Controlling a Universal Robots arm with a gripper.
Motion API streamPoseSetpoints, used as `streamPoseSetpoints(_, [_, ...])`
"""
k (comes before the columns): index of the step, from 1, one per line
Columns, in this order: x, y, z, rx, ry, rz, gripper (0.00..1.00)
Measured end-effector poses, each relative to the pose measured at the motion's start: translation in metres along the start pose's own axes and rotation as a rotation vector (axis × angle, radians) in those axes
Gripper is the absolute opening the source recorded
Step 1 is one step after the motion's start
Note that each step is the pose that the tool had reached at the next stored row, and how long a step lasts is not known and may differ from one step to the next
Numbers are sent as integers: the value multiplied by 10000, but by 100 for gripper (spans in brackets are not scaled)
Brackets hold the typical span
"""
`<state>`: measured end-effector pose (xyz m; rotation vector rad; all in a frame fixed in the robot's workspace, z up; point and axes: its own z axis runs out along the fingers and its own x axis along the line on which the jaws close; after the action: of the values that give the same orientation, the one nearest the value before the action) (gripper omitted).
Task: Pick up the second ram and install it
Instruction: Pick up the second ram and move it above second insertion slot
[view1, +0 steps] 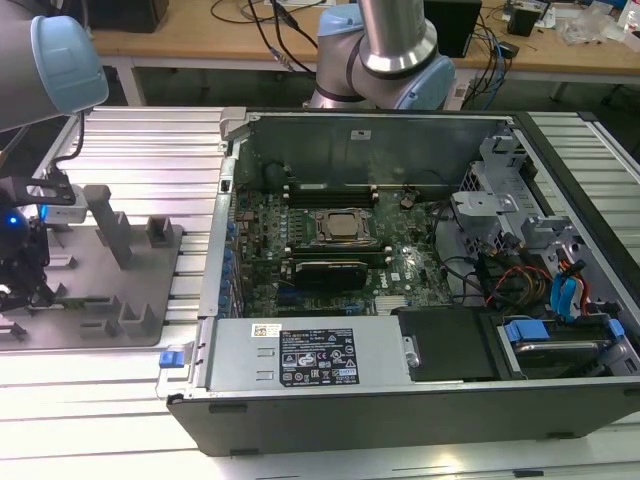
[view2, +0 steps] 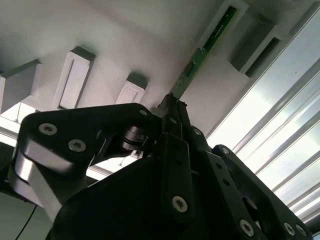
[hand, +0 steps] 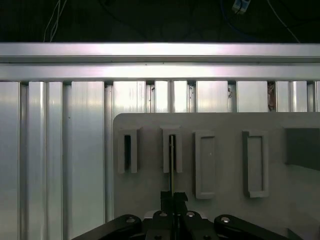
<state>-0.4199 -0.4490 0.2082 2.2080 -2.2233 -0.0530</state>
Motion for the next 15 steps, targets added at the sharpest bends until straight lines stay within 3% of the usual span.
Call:
streamPoseSetpoints(1, [0,1,0,0,0,0,10])
streamPoseSetpoints(15, [0,6,-6,-2,6,-194,9])
